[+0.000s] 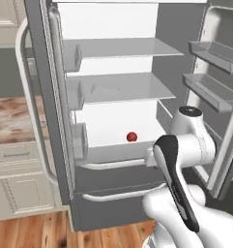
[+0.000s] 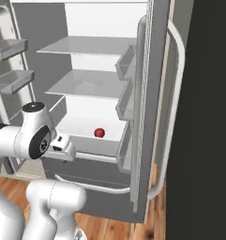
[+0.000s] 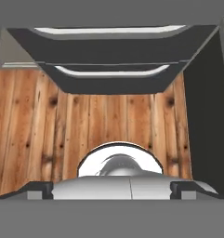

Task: Place the onion and carrot inside the fridge drawer. Close the drawer after placing the vegetables.

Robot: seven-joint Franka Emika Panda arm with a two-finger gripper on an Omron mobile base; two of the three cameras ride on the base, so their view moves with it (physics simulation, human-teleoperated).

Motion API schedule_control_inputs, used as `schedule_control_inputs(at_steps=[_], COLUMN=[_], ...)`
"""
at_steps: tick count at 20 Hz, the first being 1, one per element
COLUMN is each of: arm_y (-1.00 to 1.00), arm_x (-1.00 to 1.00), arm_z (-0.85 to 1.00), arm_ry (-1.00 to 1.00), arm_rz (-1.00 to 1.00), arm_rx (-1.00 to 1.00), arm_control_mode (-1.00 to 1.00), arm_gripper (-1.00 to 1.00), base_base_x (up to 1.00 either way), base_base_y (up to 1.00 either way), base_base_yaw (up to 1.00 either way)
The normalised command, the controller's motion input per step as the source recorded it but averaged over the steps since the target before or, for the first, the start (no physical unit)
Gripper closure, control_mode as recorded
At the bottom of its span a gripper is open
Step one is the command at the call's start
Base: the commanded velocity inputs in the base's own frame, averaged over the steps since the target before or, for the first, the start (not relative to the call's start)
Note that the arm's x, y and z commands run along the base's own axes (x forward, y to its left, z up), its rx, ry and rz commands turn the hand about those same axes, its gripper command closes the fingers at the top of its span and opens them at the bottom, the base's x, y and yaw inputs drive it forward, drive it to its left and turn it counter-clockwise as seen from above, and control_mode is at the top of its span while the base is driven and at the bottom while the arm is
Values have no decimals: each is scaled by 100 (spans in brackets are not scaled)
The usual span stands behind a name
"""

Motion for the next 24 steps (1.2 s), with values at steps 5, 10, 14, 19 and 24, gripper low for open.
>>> schedule_control_inputs(at_steps=[5,10,14,19,24], arm_y=[0,0,0,0,0], arm_x=[0,0,0,0,0], arm_z=[0,0,0,0,0], arm_ry=[0,0,0,0,0], arm_rz=[0,0,0,0,0], arm_rx=[0,0,0,0,0], arm_control_mode=[100,100,100,100,100], arm_gripper=[-100,-100,-100,-100,-100], base_base_x=[-80,-34,-5,4,58], base_base_y=[78,97,100,100,100], base_base_yaw=[45,65,59,48,31])
